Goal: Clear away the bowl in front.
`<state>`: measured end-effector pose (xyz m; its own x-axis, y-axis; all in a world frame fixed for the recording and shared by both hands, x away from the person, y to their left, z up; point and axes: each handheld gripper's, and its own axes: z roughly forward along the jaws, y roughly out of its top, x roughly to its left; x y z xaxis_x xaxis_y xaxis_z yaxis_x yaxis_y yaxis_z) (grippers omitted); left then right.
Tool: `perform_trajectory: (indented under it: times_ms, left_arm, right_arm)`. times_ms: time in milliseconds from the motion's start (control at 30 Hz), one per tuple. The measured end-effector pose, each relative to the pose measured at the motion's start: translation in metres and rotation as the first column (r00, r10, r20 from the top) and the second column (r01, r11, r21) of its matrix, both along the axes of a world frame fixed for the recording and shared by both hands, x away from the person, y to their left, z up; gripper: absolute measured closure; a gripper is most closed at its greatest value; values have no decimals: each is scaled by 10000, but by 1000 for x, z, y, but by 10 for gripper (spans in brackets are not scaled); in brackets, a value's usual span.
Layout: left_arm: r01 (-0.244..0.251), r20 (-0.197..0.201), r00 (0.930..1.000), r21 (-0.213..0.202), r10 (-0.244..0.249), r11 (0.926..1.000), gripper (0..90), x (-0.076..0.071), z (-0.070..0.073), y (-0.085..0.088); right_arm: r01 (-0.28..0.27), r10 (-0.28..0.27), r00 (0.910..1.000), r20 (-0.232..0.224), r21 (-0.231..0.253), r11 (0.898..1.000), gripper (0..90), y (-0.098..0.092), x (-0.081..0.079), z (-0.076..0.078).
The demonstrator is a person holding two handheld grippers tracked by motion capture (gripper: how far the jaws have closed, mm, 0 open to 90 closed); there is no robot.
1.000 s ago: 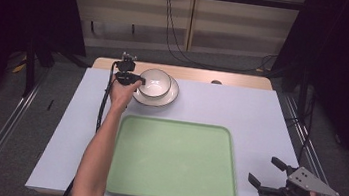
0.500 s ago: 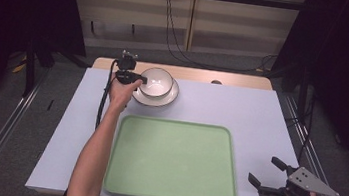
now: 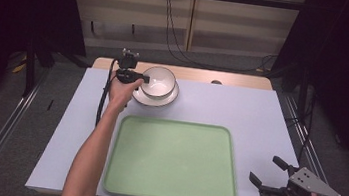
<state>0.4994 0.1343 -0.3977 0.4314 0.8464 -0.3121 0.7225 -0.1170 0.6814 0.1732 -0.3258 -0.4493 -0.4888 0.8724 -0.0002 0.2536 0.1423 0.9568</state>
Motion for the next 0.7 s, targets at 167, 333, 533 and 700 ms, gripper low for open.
perform_trajectory:
  times_ms: [167,333,533,700]
  left_arm:
    - [526,14,9986,66,-526,9986,823,-6,3,-8]
    - [935,2,9956,-29,-935,9956,823,-12,6,-17]
    - [1387,21,9903,73,-1387,9903,822,-19,6,-30]
    - [1613,-137,9868,109,-1612,9868,823,-22,1,-39]
  right_arm:
    - [-181,180,9998,35,229,9996,22,0,-1,1]
    - [-176,177,9998,-48,272,9995,17,0,-1,1]
    - [-220,222,9997,-121,184,9996,20,-2,0,0]
    - [-179,179,9998,12,179,9997,20,-1,-1,0]
